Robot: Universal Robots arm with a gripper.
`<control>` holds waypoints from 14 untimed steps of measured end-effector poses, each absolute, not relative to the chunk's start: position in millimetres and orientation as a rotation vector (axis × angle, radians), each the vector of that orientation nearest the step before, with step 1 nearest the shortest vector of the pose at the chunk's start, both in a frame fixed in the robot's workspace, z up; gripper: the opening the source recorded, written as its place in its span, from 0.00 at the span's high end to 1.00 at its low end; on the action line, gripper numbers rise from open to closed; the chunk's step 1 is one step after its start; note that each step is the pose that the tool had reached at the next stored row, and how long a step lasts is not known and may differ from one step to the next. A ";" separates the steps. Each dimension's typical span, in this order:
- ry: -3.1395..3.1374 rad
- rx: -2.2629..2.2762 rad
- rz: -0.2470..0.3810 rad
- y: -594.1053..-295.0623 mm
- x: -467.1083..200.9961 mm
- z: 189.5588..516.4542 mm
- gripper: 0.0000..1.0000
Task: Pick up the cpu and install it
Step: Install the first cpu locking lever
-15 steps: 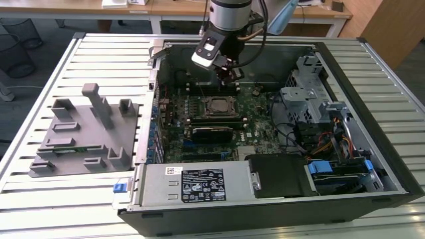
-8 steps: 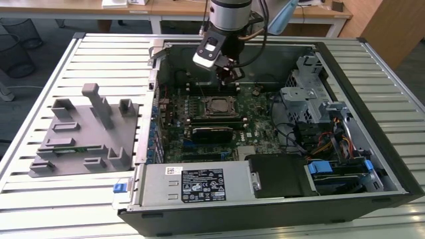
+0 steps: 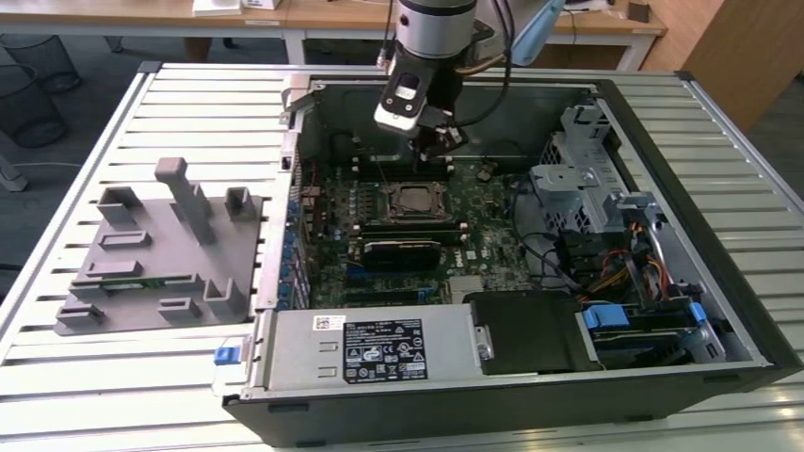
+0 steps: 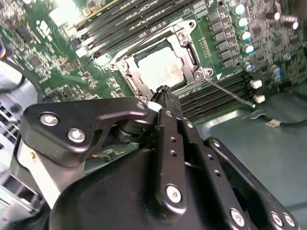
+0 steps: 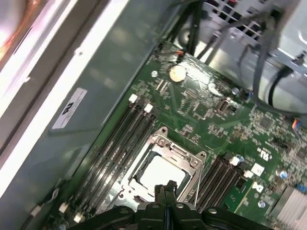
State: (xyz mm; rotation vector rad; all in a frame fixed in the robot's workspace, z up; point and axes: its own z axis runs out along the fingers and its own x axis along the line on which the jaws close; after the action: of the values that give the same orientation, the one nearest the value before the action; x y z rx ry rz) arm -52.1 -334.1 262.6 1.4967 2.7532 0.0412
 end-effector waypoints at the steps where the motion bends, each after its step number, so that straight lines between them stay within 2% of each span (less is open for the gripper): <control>1: 2.767 1.472 0.041 -334.1 -52.1 262.5 0.89; 14: 2.933 1.114 0.042 -334.1 -52.1 262.3 0.89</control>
State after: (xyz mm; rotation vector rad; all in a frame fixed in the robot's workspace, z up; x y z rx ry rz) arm -52.1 -334.1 262.3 1.1136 2.9330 0.0424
